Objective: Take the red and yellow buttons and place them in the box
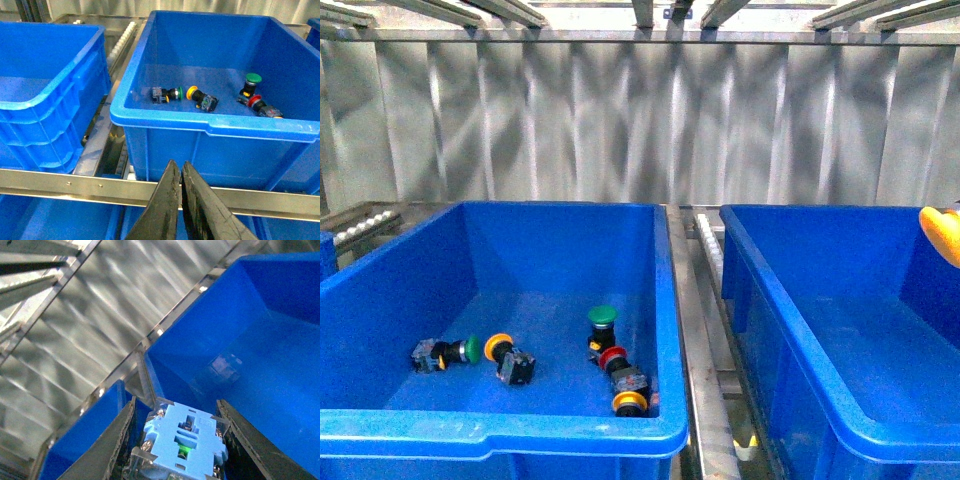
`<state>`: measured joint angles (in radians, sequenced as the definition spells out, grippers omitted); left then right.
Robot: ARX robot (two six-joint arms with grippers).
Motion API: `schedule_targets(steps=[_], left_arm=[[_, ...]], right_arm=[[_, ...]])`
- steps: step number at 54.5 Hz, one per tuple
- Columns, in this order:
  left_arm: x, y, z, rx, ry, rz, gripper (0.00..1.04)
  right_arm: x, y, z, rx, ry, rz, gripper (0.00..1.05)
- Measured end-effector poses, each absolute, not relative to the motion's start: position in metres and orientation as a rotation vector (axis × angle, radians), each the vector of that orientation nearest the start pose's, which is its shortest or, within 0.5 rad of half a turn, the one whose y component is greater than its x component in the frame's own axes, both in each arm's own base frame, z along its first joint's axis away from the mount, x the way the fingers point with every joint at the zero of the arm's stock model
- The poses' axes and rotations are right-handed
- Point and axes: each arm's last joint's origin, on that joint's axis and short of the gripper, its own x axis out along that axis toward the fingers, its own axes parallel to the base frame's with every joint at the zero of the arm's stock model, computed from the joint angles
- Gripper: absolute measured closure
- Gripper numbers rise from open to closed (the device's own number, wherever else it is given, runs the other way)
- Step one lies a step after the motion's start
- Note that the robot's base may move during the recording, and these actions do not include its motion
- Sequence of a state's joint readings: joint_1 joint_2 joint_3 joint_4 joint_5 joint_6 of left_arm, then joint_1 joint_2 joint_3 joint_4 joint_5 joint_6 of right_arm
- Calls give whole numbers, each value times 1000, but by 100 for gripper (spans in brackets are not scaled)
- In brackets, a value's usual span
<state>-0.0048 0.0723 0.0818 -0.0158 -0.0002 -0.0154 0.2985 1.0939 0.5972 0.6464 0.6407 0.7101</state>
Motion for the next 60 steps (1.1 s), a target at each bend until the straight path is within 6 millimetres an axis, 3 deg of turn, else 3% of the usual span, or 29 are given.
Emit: schedule_targets(steps=[18, 28, 32, 45, 60], left_arm=[[98, 0, 176, -12, 5, -4, 101], [98, 0, 176, -12, 5, -4, 69], [98, 0, 176, -11, 4, -4, 50], [98, 0, 176, -11, 3, -4, 9], [98, 0, 176, -10, 3, 1, 8]], right_arm=[[230, 58, 284, 609, -212, -279, 65], [230, 59, 284, 574, -253, -274, 65], [230, 61, 284, 536, -258, -287, 65], [230, 68, 283, 481, -260, -285, 65], [228, 63, 274, 494, -223, -319, 65]])
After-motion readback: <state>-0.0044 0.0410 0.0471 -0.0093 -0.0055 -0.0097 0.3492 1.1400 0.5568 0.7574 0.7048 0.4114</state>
